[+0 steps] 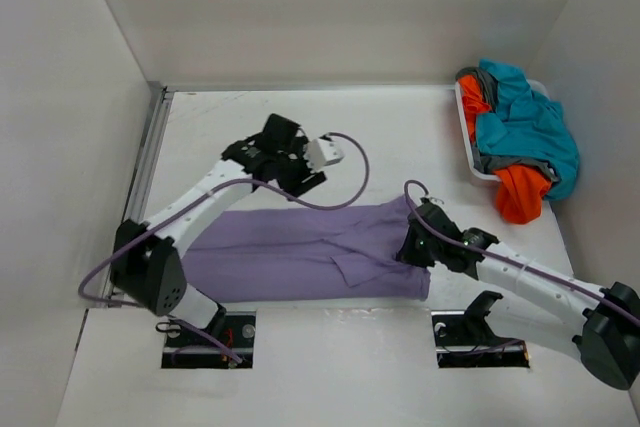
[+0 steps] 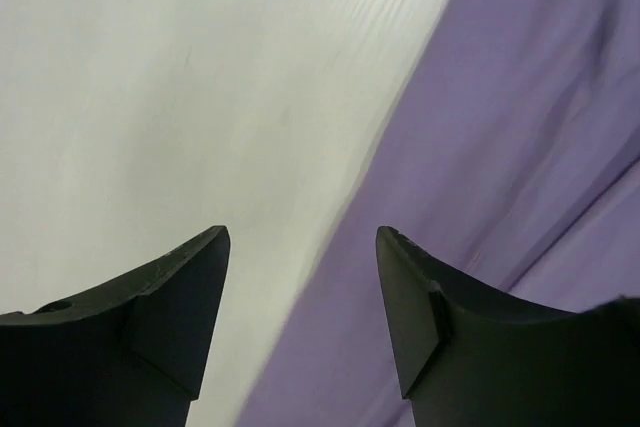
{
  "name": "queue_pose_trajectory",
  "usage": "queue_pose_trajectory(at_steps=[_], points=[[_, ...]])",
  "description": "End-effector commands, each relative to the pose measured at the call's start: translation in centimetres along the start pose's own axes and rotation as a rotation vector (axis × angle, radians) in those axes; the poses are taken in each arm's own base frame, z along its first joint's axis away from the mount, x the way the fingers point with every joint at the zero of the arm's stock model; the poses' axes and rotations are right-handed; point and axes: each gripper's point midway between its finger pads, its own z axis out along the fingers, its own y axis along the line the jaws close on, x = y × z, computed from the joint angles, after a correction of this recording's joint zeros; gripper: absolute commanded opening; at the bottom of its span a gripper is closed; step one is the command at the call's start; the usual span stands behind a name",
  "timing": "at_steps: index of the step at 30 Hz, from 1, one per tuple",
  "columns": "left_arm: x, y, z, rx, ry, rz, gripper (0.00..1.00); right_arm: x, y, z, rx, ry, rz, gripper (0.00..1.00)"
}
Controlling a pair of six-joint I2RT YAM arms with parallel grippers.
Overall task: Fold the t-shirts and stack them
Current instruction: Fold the other side of the tshirt into a rectangle
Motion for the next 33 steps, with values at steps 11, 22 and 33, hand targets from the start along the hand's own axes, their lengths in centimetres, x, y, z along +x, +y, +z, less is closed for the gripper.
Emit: queue_pose_trajectory(at_steps=[11,22,33], points=[[-12.7,-16.5,10.3,0.563,-0.231,-0.020,0.51,0.0,0.8,0.7,-0.065,-0.042,0.089,0.08],[-9.6,-14.8,14.0,0.487,-0.156,-0.071,0.51,-0.3,0.6,0.1,-0.087,-0.069,0.118,0.08],[-6.9,-17.8,13.4,0.595,-0.122,-0.060,0.49,-1.1,0.7,-0.2,-0.091,-0.100,0.147,0.08]])
